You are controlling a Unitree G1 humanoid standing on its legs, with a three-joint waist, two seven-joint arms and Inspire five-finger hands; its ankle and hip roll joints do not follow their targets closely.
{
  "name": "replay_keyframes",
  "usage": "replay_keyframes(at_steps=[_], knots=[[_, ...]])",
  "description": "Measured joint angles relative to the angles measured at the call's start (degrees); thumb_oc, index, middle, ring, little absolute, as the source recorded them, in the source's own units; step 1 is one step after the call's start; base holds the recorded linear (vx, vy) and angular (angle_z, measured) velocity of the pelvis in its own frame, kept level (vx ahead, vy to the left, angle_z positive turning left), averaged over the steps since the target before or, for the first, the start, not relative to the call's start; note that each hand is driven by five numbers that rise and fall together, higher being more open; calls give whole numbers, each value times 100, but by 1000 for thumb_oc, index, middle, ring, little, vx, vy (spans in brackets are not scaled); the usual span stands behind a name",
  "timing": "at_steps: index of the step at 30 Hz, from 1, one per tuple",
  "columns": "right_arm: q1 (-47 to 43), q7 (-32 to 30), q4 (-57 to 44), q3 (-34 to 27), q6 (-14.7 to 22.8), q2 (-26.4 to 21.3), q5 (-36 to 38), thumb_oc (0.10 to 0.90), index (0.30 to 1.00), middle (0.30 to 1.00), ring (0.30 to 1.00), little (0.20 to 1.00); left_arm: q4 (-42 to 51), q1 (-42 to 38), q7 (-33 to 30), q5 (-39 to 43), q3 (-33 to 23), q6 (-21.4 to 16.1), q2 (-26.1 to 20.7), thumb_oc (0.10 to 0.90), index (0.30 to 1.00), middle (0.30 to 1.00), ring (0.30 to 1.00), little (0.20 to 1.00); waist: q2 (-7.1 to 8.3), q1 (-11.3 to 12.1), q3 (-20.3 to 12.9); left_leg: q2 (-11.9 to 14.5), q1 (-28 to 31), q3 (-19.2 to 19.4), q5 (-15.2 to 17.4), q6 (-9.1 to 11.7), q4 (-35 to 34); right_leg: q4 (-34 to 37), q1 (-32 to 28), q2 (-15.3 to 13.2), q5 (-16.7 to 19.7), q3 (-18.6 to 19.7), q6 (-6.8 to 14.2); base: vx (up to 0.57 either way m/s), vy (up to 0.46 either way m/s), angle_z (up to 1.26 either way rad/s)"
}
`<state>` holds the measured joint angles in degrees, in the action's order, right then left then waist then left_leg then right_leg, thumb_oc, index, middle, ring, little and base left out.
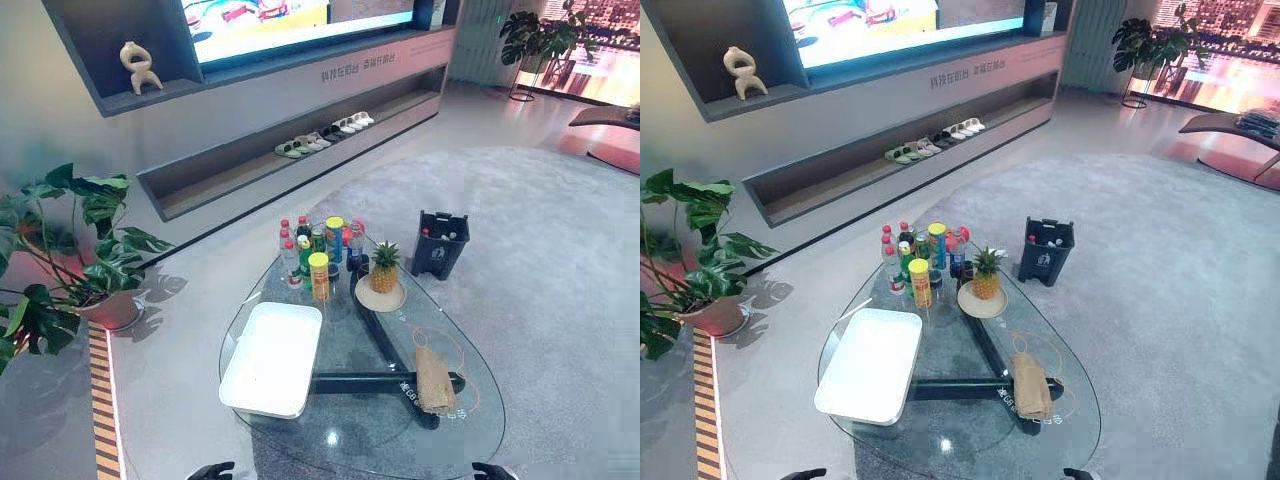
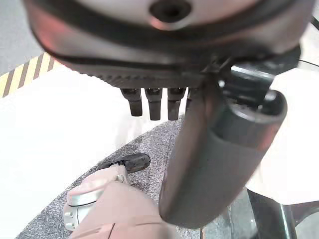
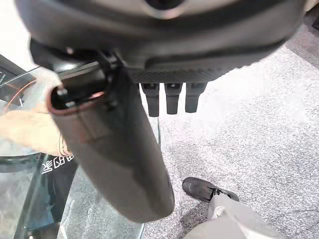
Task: Wipe the table with a cloth and put it in the basket.
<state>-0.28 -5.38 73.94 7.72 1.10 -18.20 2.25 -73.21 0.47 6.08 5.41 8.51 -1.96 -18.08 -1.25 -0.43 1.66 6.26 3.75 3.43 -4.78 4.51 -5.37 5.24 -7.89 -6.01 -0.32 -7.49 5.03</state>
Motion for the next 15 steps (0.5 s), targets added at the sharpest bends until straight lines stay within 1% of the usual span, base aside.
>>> replay_keyframes(at_steps=[1, 5, 15], knots=[[0, 0, 0, 0, 0, 0, 0, 800, 900, 900, 900, 900, 0, 0, 13, 1, 1, 2, 0, 800, 900, 900, 900, 900, 1, 0, -1, 0, 0, 1, 0, 0, 0, 0, 1, 0, 0, 0, -1, -288, -99, -69], [1, 0, 2, 1, 0, 0, 0, 800, 900, 900, 900, 900, 0, 0, 125, 7, 3, 2, 0, 800, 900, 900, 900, 900, 3, 1, -3, 1, 0, 3, 0, 0, 0, 1, 2, 0, -2, 1, -6, 0, 0, 0], [1, 0, 115, 1, 0, 0, -1, 800, 900, 900, 900, 900, -12, 16, 124, 6, 0, -1, 0, 800, 900, 900, 900, 900, 6, 1, -4, 2, -4, 4, 1, 0, 0, 1, 8, 0, -4, 1, -8, 0, 0, 0]])
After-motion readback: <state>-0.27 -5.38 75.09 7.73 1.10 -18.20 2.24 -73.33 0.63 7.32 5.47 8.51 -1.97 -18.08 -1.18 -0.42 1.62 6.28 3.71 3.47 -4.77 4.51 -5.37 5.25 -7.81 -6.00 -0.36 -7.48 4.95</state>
